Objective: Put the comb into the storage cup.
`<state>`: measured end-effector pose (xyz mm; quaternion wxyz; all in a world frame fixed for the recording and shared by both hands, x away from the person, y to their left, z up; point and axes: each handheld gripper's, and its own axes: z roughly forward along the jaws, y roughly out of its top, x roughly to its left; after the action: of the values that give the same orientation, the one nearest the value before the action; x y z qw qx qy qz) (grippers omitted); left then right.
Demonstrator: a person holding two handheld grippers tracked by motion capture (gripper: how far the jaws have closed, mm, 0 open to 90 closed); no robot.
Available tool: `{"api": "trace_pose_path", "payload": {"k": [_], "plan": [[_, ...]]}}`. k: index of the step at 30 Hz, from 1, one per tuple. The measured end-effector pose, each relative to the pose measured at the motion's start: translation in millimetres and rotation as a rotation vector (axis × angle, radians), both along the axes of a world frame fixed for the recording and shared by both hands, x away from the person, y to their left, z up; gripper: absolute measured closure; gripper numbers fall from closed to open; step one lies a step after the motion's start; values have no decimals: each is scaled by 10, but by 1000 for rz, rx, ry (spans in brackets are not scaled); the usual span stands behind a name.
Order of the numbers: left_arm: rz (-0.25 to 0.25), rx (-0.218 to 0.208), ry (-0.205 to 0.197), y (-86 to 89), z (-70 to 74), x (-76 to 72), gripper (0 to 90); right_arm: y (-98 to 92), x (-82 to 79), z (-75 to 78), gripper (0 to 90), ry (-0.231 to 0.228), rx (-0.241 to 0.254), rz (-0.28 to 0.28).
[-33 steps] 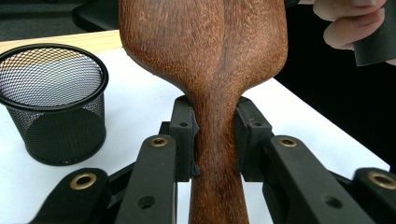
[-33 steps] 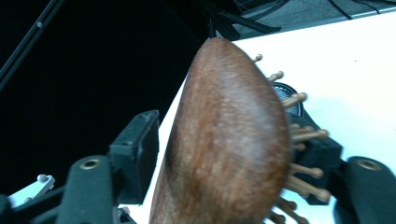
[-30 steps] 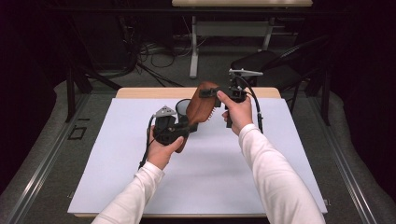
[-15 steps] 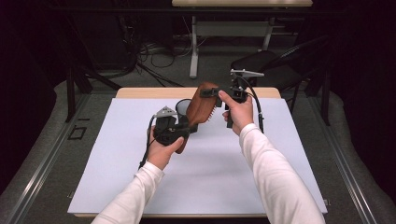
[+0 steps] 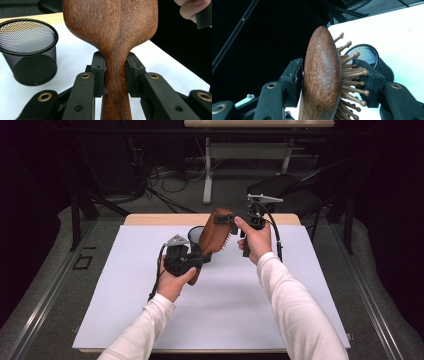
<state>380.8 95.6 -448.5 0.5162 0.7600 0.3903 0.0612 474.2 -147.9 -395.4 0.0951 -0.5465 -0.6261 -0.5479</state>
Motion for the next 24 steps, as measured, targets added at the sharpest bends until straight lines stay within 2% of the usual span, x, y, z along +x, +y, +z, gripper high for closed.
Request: {"api": "trace_pose_path", "payload": {"k": [12,24], "plan": [[-12,12,-4,17,-18,3,723,-36,10,-10,455,44,46,15],[-24,25,-12,12,-17,-2,722,-71,13,-3,461,67,55,31]]}}
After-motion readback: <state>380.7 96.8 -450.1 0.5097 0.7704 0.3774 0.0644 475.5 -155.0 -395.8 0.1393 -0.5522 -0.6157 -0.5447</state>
